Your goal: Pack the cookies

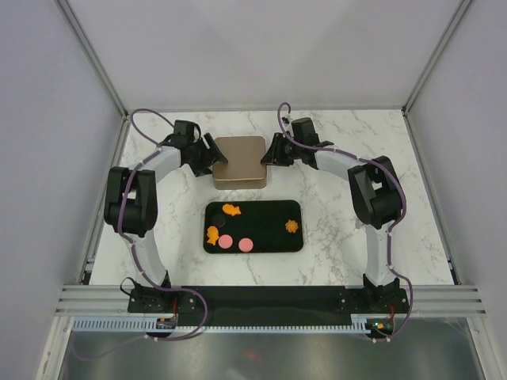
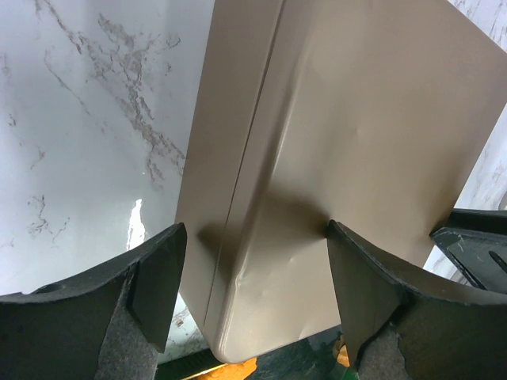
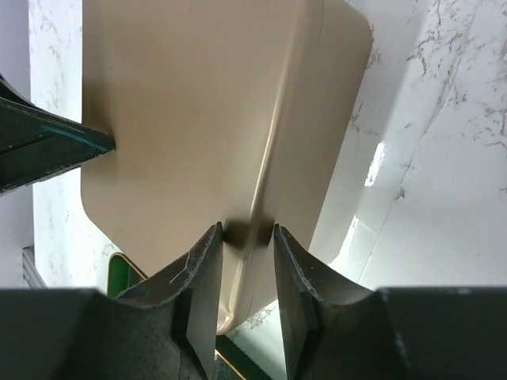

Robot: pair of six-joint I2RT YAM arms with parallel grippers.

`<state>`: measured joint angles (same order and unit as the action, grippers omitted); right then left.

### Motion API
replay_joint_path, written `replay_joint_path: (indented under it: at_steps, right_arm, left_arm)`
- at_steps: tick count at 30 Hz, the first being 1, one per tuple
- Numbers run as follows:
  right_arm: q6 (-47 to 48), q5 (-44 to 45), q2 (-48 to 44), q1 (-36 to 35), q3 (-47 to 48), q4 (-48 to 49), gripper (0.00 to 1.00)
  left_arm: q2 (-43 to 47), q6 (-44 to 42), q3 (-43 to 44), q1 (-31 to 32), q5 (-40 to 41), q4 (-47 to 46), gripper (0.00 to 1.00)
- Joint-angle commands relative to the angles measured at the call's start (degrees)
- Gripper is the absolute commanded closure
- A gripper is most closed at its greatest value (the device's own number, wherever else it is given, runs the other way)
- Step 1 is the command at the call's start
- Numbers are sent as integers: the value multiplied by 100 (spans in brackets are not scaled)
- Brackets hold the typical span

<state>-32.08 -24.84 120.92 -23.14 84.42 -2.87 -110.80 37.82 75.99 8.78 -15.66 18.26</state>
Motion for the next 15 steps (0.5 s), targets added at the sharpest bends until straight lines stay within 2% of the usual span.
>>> replay_joint_path:
  at_steps: [1,9,15]
  right_arm:
    - [369,462,-156,-69,-172,-626,59]
    - [360,418,-411,90,565,-1004,48]
    - [360,559,-1035,265,672,-1119,39]
  left_arm:
    - [-240,-319,100,19,257,336,21]
    - [189,-548,750,-25,485,582,17]
    - [621,-662,1427,-34,792,977,16]
